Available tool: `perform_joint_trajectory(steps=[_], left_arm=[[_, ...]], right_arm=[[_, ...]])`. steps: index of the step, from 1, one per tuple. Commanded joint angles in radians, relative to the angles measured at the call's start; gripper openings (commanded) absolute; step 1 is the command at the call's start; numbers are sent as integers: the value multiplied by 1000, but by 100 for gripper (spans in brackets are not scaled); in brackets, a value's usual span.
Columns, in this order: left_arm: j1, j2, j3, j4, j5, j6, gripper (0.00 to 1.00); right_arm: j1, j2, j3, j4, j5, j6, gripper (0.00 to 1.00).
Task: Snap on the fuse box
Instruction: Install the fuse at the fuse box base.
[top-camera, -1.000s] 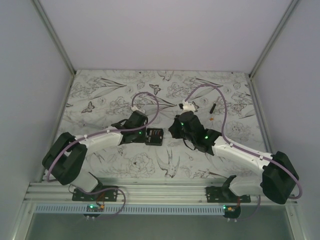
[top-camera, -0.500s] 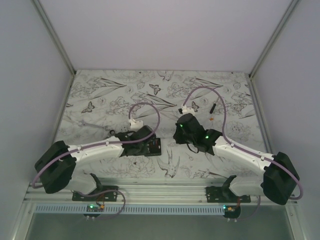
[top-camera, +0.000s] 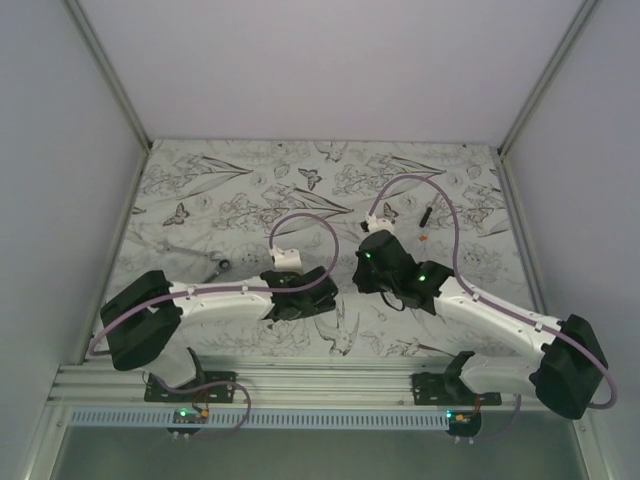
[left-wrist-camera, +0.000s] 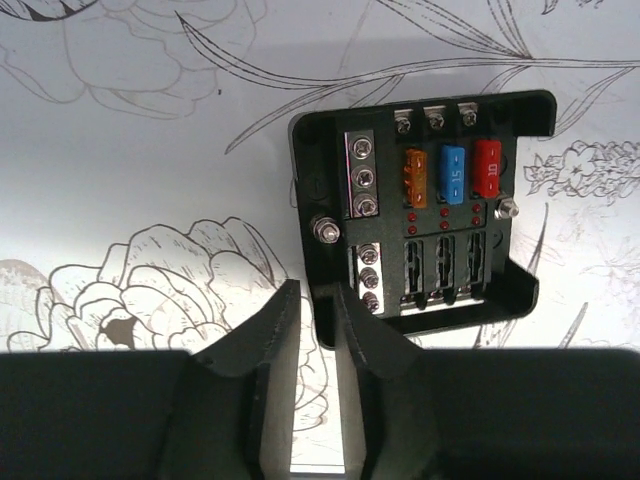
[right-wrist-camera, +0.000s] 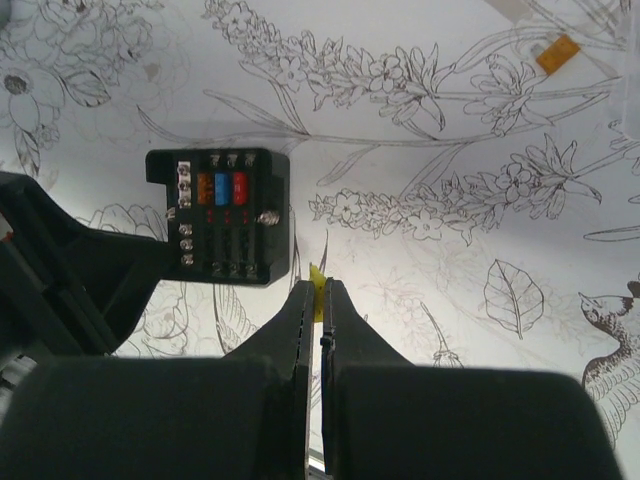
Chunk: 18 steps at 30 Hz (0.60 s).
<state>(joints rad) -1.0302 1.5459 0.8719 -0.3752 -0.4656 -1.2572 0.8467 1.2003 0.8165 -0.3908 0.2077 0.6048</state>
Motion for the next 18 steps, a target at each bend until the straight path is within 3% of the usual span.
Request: perform_joint_trajectory(steps=[1,11,18], left_arm=[[-15,8,32,-40,-6,-48,27],[3,-124,14,-37,-6,20,49],[143,-355,-106,2,75,185,67]], right_arm=[[20,-5,8,-48,-10,-25,0],[81,160,149,-129,11,-63,0],[151,333,324,-260,82,-82,0]])
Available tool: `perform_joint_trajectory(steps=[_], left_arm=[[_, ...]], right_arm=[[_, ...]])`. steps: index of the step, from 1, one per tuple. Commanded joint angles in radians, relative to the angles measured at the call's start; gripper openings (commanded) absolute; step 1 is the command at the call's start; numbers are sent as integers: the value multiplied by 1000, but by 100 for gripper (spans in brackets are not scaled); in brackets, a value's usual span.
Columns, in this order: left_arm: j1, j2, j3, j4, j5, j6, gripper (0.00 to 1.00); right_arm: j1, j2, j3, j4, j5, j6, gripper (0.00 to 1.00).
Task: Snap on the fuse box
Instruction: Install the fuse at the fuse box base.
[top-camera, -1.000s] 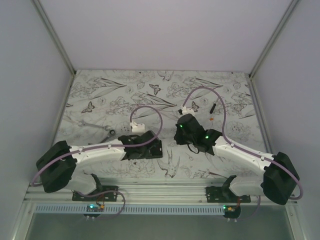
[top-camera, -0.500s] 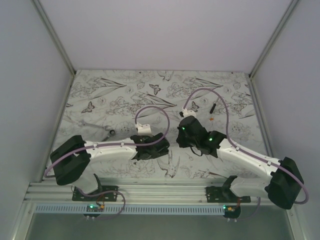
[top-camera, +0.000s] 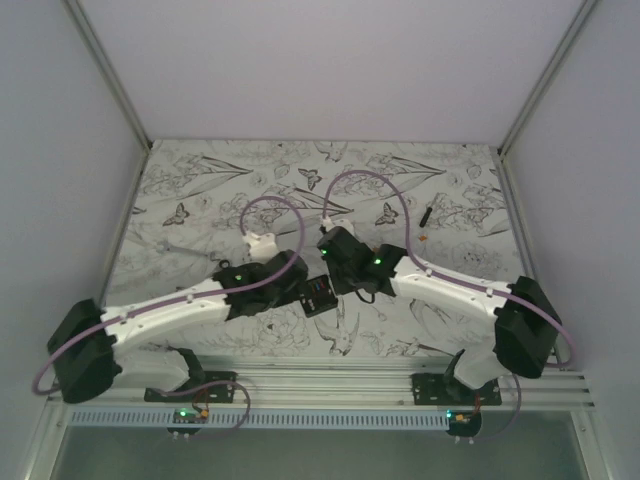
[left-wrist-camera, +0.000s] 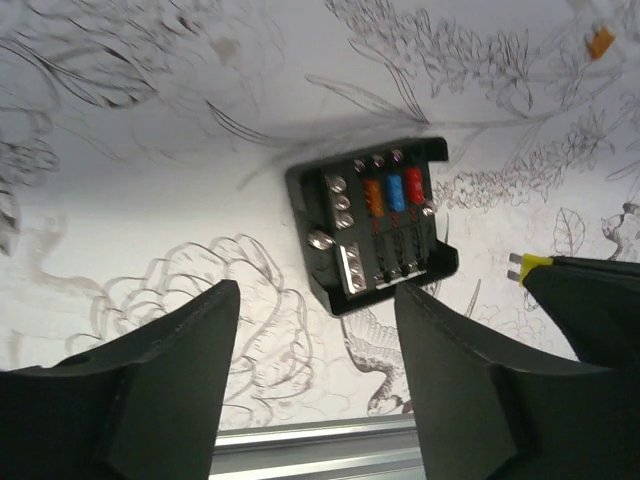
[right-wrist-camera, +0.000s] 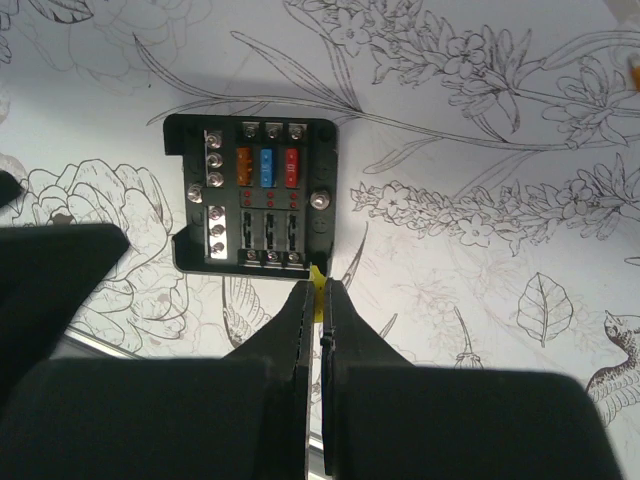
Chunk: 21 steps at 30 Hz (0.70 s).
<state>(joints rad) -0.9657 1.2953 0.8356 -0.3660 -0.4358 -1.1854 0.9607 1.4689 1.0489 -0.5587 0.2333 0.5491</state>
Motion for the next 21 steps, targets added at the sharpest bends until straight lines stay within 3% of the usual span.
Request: perform_joint_trajectory(steps=[1,7,13,21], left_arm=[[106,-129,-93,4,69,135,69],[304,-222,-223,97,246,237,82],[423,-235,-298,180,343,333,99],[537,-233,-313,221,420,403,100]], right_arm=[[48,84,114,-111,66,-27,0],[87,199,225,-201,106,-15,0],[108,275,291,-256,125,-9,0],[135,358,365,-298,138,5,0]])
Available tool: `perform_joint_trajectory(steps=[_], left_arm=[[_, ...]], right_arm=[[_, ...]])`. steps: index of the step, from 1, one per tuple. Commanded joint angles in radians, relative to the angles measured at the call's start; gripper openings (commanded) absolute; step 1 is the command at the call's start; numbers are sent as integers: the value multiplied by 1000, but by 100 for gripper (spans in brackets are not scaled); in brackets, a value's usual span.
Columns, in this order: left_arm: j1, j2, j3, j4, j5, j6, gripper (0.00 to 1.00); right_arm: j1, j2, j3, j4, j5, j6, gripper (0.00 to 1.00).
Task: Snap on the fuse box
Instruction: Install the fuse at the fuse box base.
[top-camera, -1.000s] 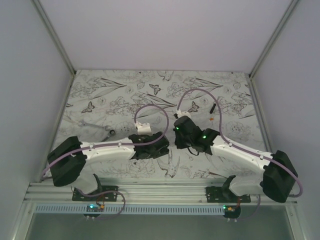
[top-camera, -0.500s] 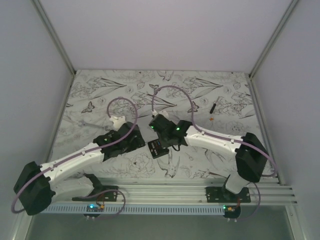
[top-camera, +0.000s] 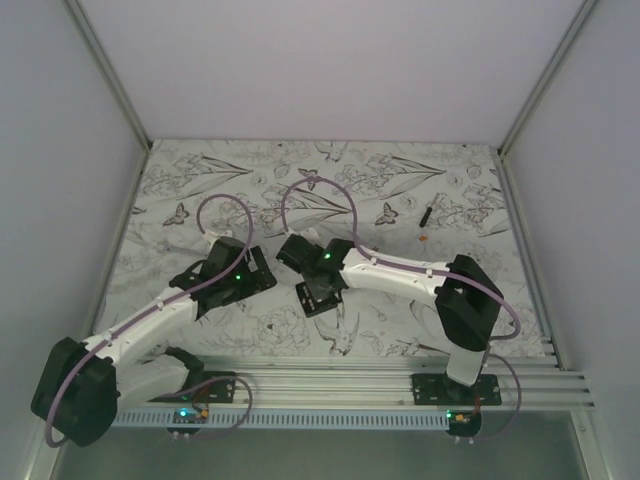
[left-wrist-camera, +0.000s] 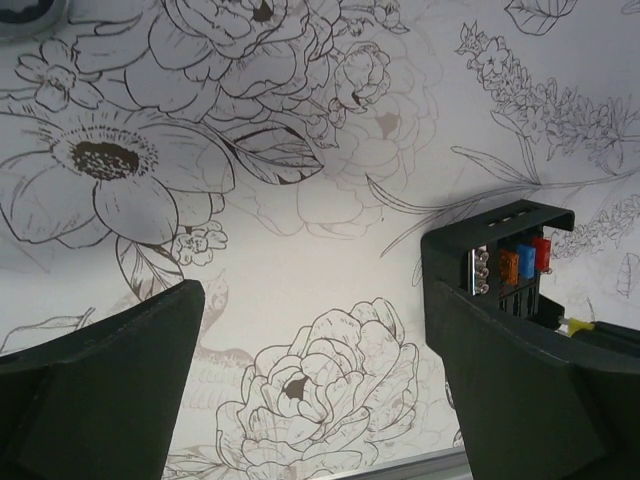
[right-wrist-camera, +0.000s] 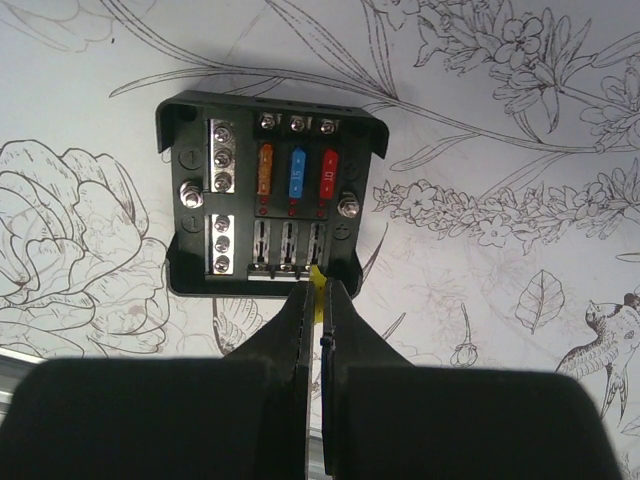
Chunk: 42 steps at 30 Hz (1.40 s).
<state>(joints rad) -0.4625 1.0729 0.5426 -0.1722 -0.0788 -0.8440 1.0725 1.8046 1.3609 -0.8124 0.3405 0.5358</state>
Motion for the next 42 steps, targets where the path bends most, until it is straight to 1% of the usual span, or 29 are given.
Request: perform_joint_trajectory(steps=[1,8,19,42], left_arm=[[43,-17,-24,23,64,63,100],[91,-17,-32,-14,55,65,100],[97,-16,-35,-25,32,62,100],[97,-14,-36,-27,36,58,100]], right_arm=[[25,27,59,-46,31,23,0],[42,79,93,-54,35,42,0],[58,116,115,-42,30,64,0],[60,142,89,-2,50,65,0]])
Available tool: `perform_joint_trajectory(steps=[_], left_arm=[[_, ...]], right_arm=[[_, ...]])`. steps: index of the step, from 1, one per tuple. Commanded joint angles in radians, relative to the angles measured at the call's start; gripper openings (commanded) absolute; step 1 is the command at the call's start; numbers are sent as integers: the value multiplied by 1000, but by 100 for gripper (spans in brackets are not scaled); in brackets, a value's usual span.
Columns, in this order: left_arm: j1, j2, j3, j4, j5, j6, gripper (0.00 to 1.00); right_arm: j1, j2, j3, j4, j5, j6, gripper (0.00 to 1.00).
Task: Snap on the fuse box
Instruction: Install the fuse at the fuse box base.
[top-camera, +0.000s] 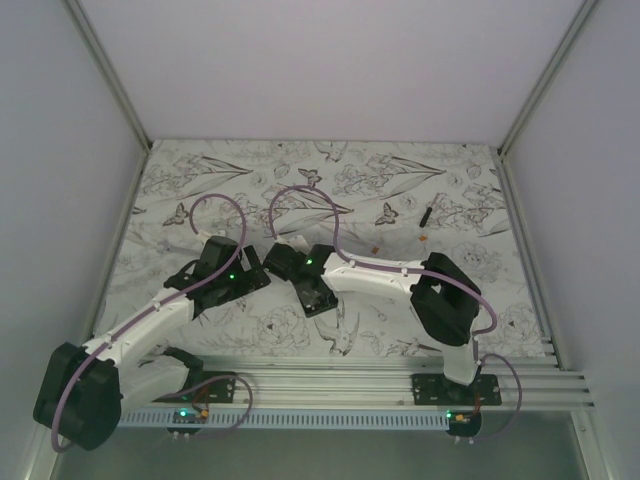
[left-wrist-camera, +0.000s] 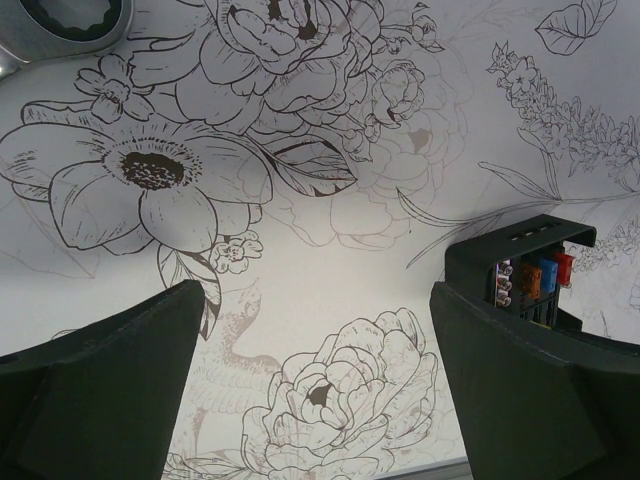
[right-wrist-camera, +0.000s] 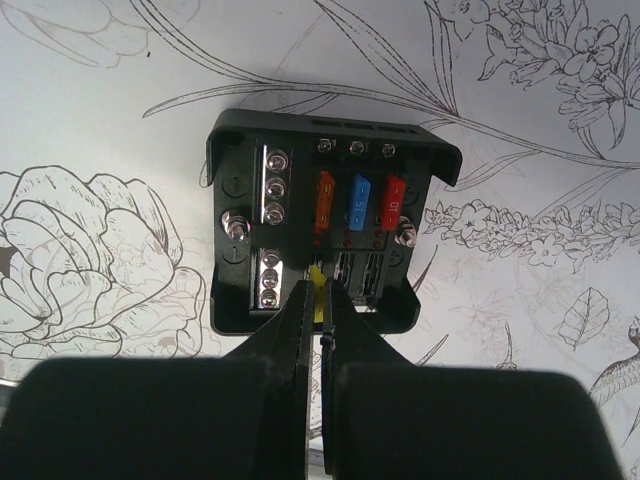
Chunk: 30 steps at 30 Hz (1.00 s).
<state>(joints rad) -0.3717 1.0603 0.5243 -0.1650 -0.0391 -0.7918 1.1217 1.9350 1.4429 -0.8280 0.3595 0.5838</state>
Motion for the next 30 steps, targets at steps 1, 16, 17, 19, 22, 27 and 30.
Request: perform_joint_trajectory(steps=[1,16,17,19,22,27,30], left_arm=[[7,-2,-18,-34,-4,6,100],[7,1,-18,-34,2,6,100],[7,1,-17,-34,2,6,100],[7,1,-17,-33,2,5,100],[7,3,-17,-34,4,5,100],[6,2,-17,-34,4,5,100],[7,1,-18,-34,4,5,100]], right_arm=[[10,10,5,14,32,18,0],[10,-7,-28,14,35,37,0],[10,-7,-30,16,34,39,0],[10,-7,-36,22,35,40,0],[11,-6,-44,41,32,39,0],[13,-8,-47,64,34,29,0],[16,-11,-46,67,37,27,0]])
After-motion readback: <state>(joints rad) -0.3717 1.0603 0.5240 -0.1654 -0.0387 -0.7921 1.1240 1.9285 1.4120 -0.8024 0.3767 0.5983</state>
